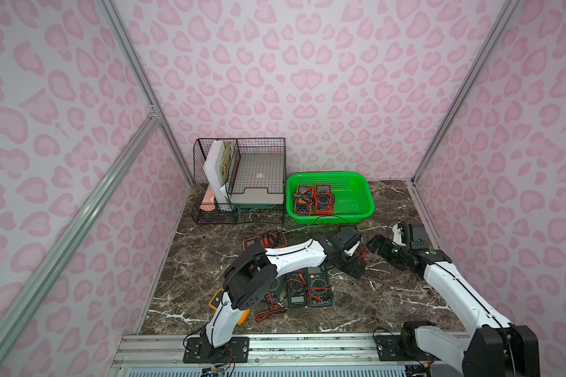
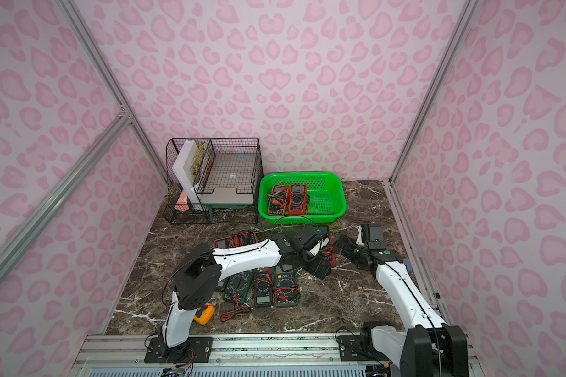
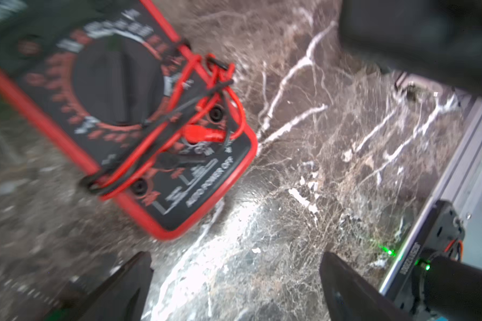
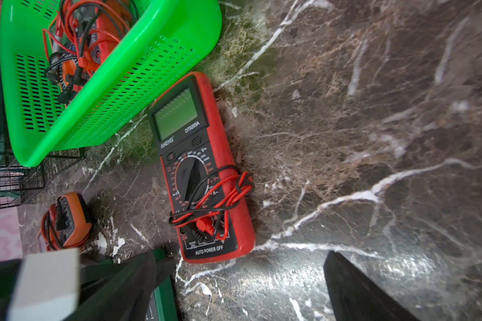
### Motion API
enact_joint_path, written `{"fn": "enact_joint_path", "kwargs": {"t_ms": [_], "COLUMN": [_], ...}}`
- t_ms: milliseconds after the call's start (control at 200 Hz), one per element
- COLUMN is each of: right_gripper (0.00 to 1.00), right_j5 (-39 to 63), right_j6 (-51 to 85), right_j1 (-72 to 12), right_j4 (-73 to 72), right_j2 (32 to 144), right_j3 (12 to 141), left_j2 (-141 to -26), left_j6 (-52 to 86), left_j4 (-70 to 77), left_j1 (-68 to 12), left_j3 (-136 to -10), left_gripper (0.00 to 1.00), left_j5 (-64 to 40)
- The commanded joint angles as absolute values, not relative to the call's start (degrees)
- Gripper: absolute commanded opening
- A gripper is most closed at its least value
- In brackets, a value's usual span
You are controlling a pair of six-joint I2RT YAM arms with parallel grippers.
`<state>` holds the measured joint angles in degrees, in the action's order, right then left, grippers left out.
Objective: Put the multimeter into the basket
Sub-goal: Adjust the multimeter at the center of the board, then pick up the multimeter from the center of the board.
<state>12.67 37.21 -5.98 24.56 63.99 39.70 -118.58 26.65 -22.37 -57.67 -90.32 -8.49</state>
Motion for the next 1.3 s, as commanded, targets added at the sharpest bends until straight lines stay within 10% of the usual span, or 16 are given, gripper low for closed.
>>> {"fn": "enact_joint_path", "kwargs": {"t_ms": [0,1295], "right_gripper": [0.99,0.99], "right_j5": [11.7,-5.8], "right_j6": [36.9,33.3], "right_j1": [-6.0,-30.4], "right_j4": [24.0,34.2], "right_j2": [64.0,85.2], "right_j3": [39.6,61.9], "left_j2": [-115.0,-68.5], "left_j6": [29.3,29.0], "left_j4": [-23.7,-44.0], "left_j1": [-57.7,-35.6], "left_j3": [-89.1,-63.5], "left_gripper": [0.99,0.99], "left_j5": [-4.1,-0.2]}}
